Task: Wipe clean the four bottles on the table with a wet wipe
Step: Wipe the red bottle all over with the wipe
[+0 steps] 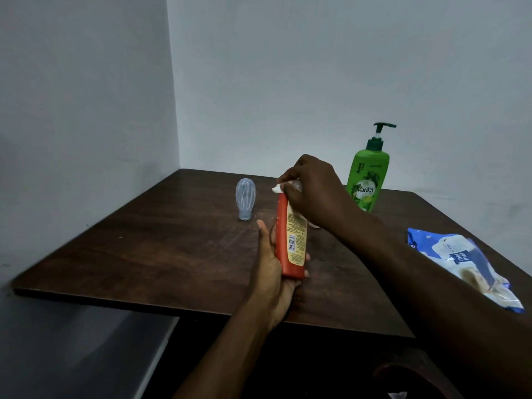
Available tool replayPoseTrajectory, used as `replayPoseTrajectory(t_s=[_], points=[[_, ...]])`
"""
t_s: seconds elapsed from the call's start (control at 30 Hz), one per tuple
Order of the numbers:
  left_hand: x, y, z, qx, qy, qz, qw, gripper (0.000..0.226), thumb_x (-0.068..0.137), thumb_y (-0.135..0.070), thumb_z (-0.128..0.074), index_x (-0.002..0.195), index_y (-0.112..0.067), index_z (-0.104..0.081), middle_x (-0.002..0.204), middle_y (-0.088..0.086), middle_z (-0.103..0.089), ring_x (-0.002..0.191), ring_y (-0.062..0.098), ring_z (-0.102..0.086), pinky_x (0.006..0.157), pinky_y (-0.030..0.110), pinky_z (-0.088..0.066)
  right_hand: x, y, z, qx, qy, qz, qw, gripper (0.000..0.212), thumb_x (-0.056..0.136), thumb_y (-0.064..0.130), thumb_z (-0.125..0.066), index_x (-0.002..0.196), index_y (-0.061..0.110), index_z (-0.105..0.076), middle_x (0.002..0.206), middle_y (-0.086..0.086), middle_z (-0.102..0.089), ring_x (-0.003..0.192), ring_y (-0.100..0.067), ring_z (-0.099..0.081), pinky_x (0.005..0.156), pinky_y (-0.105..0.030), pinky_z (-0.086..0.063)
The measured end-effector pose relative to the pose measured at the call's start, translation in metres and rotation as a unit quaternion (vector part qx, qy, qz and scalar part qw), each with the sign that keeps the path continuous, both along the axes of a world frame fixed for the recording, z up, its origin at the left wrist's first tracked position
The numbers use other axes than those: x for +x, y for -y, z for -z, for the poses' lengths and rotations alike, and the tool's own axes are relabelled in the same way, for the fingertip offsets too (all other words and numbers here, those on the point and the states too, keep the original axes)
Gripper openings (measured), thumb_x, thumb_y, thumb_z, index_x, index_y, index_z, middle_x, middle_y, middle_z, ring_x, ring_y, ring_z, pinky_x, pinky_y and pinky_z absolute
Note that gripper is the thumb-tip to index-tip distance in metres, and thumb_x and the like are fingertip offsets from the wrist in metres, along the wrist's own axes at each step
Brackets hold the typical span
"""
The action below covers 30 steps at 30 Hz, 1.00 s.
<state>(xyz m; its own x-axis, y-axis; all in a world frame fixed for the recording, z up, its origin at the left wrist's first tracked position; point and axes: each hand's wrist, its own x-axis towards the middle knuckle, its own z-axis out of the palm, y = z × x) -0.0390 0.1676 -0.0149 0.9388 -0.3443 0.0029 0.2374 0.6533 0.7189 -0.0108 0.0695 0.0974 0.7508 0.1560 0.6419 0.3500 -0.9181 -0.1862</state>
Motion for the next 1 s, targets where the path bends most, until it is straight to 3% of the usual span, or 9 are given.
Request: replayPoseTrajectory(t_s=[0.17,0.27,0.33,0.4,0.47,0.67,0.8,0.93,1.0], points=[[-0.001,0.000,-0.001,0.012,0.008,-0.011,1.000,0.074,0.089,-0.076,-0.028,0.137,-0.028,-0.057,0.100,0.006,-0.072,0.070,0.017,-0.064,0.054,0.028,-0.046,-0.014,-0.003,0.014,-0.030,-0.002,-0.021,0.999,0.021,0.095,0.020,-0.059,0.104,0.013,-0.076,0.102,-0.003,-0.057,0.091,-0.020,-0.062,0.081,-0.039,-0.052],[-0.004,0.001,-0.002,0.007,0.013,-0.014,1.000,0.075,0.088,-0.078,-0.024,0.136,-0.030,-0.059,0.106,0.004,-0.075,0.080,0.018,-0.068,0.057,0.029,-0.048,-0.031,-0.006,0.025,-0.069,-0.009,-0.044,0.997,0.019,0.094,0.016,-0.058,0.100,0.010,-0.076,0.103,-0.006,-0.058,0.088,-0.020,-0.061,0.078,-0.026,-0.042],[-0.006,0.001,-0.006,-0.005,0.013,-0.009,1.000,0.081,0.081,-0.082,-0.024,0.134,-0.031,-0.059,0.117,0.006,-0.073,0.098,0.023,-0.070,0.075,0.038,-0.055,-0.042,-0.007,0.032,-0.083,-0.006,-0.053,0.995,0.020,0.095,0.018,-0.057,0.099,0.010,-0.075,0.104,-0.005,-0.058,0.089,-0.018,-0.059,0.076,-0.023,-0.038],[-0.009,0.000,-0.009,-0.033,0.006,0.002,0.999,0.091,0.072,-0.087,-0.027,0.132,-0.027,-0.060,0.126,0.009,-0.070,0.118,0.027,-0.065,0.103,0.051,-0.048,-0.053,-0.007,0.040,-0.081,-0.021,-0.065,0.994,0.022,0.096,0.021,-0.054,0.099,0.011,-0.073,0.104,-0.004,-0.056,0.089,-0.017,-0.058,0.078,-0.030,-0.047],[-0.009,-0.004,-0.009,-0.059,-0.002,0.014,0.998,0.102,0.069,-0.092,-0.028,0.137,-0.021,-0.056,0.131,0.013,-0.066,0.124,0.030,-0.061,0.111,0.053,-0.041,-0.066,-0.007,0.048,-0.083,-0.043,-0.074,0.993,0.025,0.095,0.025,-0.052,0.100,0.013,-0.073,0.106,-0.002,-0.057,0.091,-0.016,-0.058,0.079,-0.034,-0.051],[-0.010,-0.008,-0.008,-0.062,-0.022,0.009,0.998,0.112,0.065,-0.094,-0.030,0.146,-0.018,-0.046,0.130,0.015,-0.066,0.119,0.031,-0.065,0.100,0.044,-0.053,-0.093,-0.006,0.068,-0.052,-0.058,-0.100,0.992,0.023,0.092,0.028,-0.056,0.095,0.016,-0.075,0.102,0.002,-0.059,0.087,-0.012,-0.057,0.078,-0.020,-0.043],[-0.011,-0.009,-0.009,-0.091,-0.026,0.018,0.995,0.107,0.071,-0.092,-0.032,0.145,-0.016,-0.048,0.131,0.016,-0.066,0.118,0.030,-0.066,0.096,0.043,-0.055,-0.086,-0.003,0.062,-0.053,-0.064,-0.106,0.991,0.033,0.091,0.034,-0.050,0.097,0.015,-0.076,0.100,0.000,-0.059,0.085,-0.016,-0.060,0.075,-0.035,-0.054],[-0.009,-0.005,-0.007,-0.074,0.003,0.005,0.997,0.107,0.066,-0.095,-0.033,0.140,-0.020,-0.054,0.133,0.015,-0.064,0.127,0.032,-0.058,0.111,0.050,-0.040,-0.064,-0.003,0.042,-0.057,-0.035,-0.079,0.995,0.020,0.091,0.022,-0.062,0.102,0.012,-0.076,0.103,-0.003,-0.060,0.088,-0.018,-0.062,0.079,-0.031,-0.052],[-0.007,-0.001,-0.006,-0.034,0.018,-0.014,0.999,0.104,0.062,-0.096,-0.027,0.134,-0.030,-0.060,0.123,0.011,-0.069,0.111,0.030,-0.064,0.091,0.043,-0.047,-0.050,-0.003,0.029,-0.060,-0.021,-0.062,0.996,0.019,0.092,0.018,-0.065,0.104,0.010,-0.076,0.103,-0.005,-0.060,0.090,-0.020,-0.062,0.078,-0.026,-0.045]])
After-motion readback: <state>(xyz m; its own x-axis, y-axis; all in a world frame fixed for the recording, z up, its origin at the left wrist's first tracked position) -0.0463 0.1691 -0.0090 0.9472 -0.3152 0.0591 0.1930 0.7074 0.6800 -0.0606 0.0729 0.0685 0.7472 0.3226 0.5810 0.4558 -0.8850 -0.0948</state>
